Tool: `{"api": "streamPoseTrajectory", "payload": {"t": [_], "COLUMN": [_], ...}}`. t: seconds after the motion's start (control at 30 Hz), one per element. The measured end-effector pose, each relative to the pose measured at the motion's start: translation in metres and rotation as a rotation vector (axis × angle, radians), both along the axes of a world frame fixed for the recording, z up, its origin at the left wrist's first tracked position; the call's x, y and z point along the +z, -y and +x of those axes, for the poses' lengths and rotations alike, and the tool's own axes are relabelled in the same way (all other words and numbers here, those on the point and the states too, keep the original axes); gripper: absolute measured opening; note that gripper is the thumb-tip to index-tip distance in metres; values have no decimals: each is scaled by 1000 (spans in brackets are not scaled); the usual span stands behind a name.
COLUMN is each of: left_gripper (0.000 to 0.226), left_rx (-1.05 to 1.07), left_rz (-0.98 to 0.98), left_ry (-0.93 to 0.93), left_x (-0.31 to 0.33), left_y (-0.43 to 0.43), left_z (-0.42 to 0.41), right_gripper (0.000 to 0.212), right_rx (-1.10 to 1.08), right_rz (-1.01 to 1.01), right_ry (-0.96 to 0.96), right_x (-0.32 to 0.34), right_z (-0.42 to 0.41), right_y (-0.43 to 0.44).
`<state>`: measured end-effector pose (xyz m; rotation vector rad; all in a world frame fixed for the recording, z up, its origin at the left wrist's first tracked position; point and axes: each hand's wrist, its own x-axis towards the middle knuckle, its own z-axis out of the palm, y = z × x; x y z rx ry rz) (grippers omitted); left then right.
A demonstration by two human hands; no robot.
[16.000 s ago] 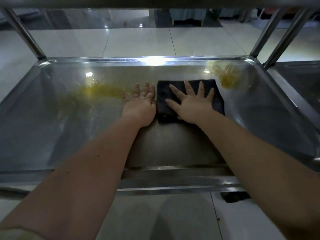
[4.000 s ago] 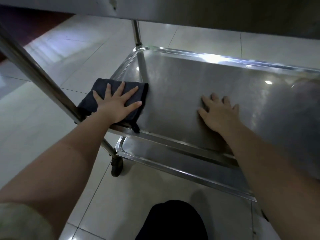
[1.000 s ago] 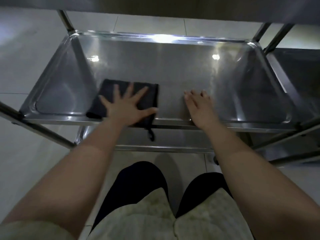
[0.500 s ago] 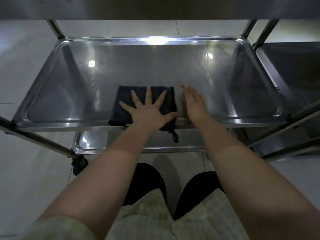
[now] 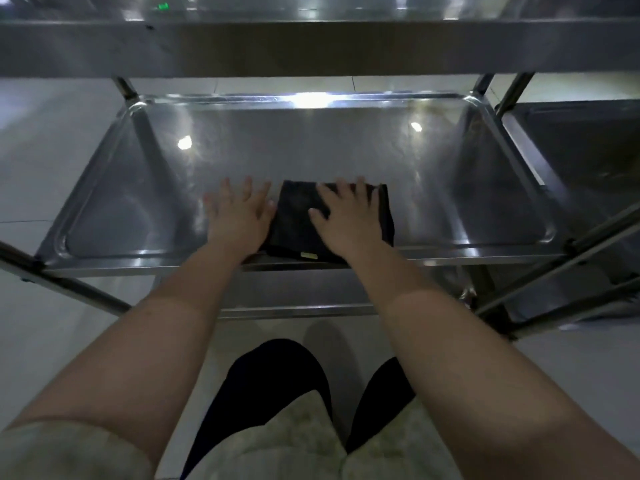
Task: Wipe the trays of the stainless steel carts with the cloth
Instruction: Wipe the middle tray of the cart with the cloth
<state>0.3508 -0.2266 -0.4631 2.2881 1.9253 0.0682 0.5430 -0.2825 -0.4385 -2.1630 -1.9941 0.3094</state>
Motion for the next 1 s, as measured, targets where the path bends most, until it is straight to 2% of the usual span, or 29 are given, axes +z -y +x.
{"api": "streamPoseTrajectory", "payload": {"t": [0.1, 0.2, 0.33, 0.43, 0.53, 0.67, 0.77, 0.87, 0.93, 1.0], "left_gripper": [52, 52, 52, 52, 52, 52, 51, 51, 51, 51], "left_rx": [-2, -4, 3, -1, 0, -10, -6, -14, -22, -16], "left_rz": [-65, -81, -69, -59, -61, -64, -82, -62, -62, -62], "left_ry": [-51, -43, -56, -82, -84, -86, -72, -63, -71, -54], "left_x": [-9, -13, -13, -12, -12, -12, -12, -13, -13, -10], "left_y": [-4, -6, -5, -4, -2, -4, -6, -6, -6, -5], "left_z": [-13, -12, -11, -9, -9, -11, -12, -12, -12, -11], "right_gripper": [66, 68, 69, 70, 70, 72, 70, 55, 40, 41], "right_rx": [51, 47, -138, -299, -268, 75, 176, 112, -44, -114], "right_rz": [-133, -133, -129, -218, -211, -144, -172, -67, 100, 79], "right_ry": [94, 135, 137, 142, 172, 163, 90, -105, -95, -40], "right_x": [-15, -20, -20, -17, -21, -27, -27, -17, -10, -11], "right_z": [-17, 21, 124, 170, 135, 22, -14, 4, 25, 44], "right_y": [-2, -3, 8, 20, 12, -6, -12, -21, -28, -33]}}
